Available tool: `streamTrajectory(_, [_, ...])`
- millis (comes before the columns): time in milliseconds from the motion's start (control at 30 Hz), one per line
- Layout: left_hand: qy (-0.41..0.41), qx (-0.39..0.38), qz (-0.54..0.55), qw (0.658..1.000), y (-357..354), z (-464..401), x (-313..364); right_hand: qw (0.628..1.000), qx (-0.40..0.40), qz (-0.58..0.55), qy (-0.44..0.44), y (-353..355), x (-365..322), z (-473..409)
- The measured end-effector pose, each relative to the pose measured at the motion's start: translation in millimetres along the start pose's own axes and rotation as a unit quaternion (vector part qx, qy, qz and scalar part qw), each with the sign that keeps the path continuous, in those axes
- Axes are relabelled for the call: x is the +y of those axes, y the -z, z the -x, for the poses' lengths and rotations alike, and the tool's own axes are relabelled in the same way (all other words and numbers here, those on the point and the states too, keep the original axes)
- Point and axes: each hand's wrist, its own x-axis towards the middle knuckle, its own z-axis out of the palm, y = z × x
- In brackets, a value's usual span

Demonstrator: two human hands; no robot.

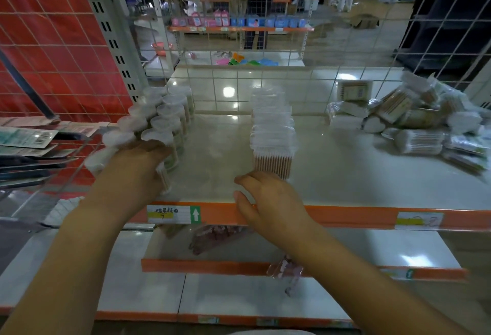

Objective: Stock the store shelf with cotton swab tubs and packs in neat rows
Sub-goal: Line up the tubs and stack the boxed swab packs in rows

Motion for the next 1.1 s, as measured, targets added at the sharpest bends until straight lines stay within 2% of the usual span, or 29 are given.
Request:
streamTrajectory(133, [-0.068,0.026,-0.019,0.997,0.9,-9.6,41.8,0.999,0.04,-0.006,-0.018,8.9,10.7,1.8])
streamTrajectory(367, [-0.133,-0.03,0.019,0.99,-17.3,-33.2,118.5,0.997,0.053,0.002,-0.059,32.3,51.5,11.7])
streamTrajectory(533, [-0.144,-0.069,0.05,0.986,-31.7,-53.9,168.7,0.994,0.085,0.011,-0.074,55.4,87.0,23.7])
streamTrajectory(933, [-0.194,-0.049,0.062,0.978,-82.0,-115.1,293.7,0.983,0.105,0.07,-0.13,124.7,204.2,74.8])
streamTrajectory(1100, [-0.205,-0.061,0.096,0.972,-103.0,-138.7,339.5,0.979,0.077,0.045,-0.184,148.7,247.1,91.1])
